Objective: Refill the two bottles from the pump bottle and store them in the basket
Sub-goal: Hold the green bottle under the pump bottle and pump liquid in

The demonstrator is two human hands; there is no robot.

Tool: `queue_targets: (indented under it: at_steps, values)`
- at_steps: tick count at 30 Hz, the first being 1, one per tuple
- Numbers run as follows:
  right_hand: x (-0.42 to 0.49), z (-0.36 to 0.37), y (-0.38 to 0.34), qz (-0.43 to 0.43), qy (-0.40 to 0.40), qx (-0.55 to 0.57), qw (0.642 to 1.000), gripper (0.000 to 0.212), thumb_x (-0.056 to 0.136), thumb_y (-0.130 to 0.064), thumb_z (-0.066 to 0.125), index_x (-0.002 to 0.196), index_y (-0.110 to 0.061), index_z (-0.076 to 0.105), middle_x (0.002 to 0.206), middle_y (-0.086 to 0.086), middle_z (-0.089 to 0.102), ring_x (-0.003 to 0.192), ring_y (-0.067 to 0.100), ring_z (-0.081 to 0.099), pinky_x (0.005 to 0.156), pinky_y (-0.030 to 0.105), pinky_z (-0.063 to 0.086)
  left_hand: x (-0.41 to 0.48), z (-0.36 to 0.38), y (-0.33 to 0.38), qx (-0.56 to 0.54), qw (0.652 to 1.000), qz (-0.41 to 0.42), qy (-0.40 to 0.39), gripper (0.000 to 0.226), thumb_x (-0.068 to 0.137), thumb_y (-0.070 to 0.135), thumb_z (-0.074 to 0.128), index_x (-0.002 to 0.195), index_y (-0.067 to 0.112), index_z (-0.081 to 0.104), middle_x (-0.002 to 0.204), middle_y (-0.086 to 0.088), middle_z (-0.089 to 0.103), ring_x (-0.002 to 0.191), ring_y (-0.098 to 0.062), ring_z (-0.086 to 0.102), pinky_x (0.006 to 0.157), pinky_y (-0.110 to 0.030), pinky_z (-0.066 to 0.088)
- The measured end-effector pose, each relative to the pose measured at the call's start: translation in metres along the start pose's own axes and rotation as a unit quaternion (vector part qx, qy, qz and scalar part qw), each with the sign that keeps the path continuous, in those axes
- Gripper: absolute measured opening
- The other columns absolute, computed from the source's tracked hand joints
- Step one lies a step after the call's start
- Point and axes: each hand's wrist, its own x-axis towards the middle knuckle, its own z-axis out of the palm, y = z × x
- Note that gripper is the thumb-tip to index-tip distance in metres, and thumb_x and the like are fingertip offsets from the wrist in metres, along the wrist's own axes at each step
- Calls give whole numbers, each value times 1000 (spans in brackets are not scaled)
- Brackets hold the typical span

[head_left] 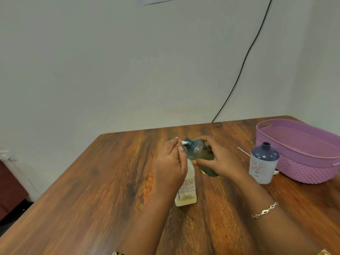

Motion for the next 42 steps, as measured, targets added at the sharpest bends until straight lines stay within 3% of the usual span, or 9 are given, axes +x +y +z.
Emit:
queue_targets:
  at_steps: [4, 9, 13, 18, 29, 38, 42]
  values:
    - [-4, 4, 0, -8, -3, 13, 1000, 64, 75, -30, 74, 128, -29, 38, 128, -5, 46, 104, 7, 41, 81, 23, 37, -2, 1, 1, 19, 1000, 5, -10, 40, 91, 20, 37, 103, -3, 68, 103, -13, 68, 95, -19, 64, 82, -15, 43]
    - [-3, 9, 3, 12, -5, -11, 1000, 78, 70, -28, 79, 134, -31, 34, 131, -1, 47, 114, 18, 47, 85, 28, 41, -1, 1, 2, 31, 999, 11, -9, 39, 91, 19, 38, 102, -2, 69, 101, -13, 68, 93, -19, 64, 83, -12, 40]
    - [1, 12, 3, 33, 11, -21, 999, 76, 69, -29, 79, 131, -28, 35, 129, -3, 48, 115, 19, 48, 92, 37, 45, -1, -1, 1, 42, 999, 21, -9, 39, 90, 19, 39, 101, -2, 69, 101, -12, 69, 93, -19, 65, 82, -13, 41]
    - [10, 12, 3, 41, 26, -59, 997, 74, 63, -34, 82, 124, -28, 40, 125, -5, 52, 114, 21, 50, 94, 50, 43, -1, 0, 0, 62, 997, 37, -21, 39, 90, 19, 38, 102, -3, 69, 104, -13, 69, 97, -22, 65, 82, -27, 51]
    - [9, 10, 7, 32, 33, -147, 988, 73, 69, -31, 77, 130, -33, 35, 131, -6, 45, 117, 19, 45, 94, 44, 42, 5, 7, -6, 127, 987, 96, 16, 35, 87, 15, 41, 74, 4, 71, 75, -5, 69, 67, -14, 64, 59, -17, 44]
    - [13, 3, 0, 28, 49, -122, 991, 76, 68, -33, 78, 132, -31, 36, 132, -6, 45, 118, 18, 44, 96, 46, 41, 11, 2, 0, 124, 988, 90, 7, 37, 88, 18, 40, 83, 4, 74, 85, -6, 72, 84, -16, 67, 74, -20, 50]
    - [13, 5, 2, 39, 28, -153, 987, 76, 69, -32, 77, 132, -33, 34, 133, -6, 45, 120, 19, 43, 98, 45, 39, 3, 5, -4, 125, 987, 98, 19, 36, 87, 15, 40, 79, 3, 73, 82, -7, 71, 76, -17, 66, 70, -21, 50]
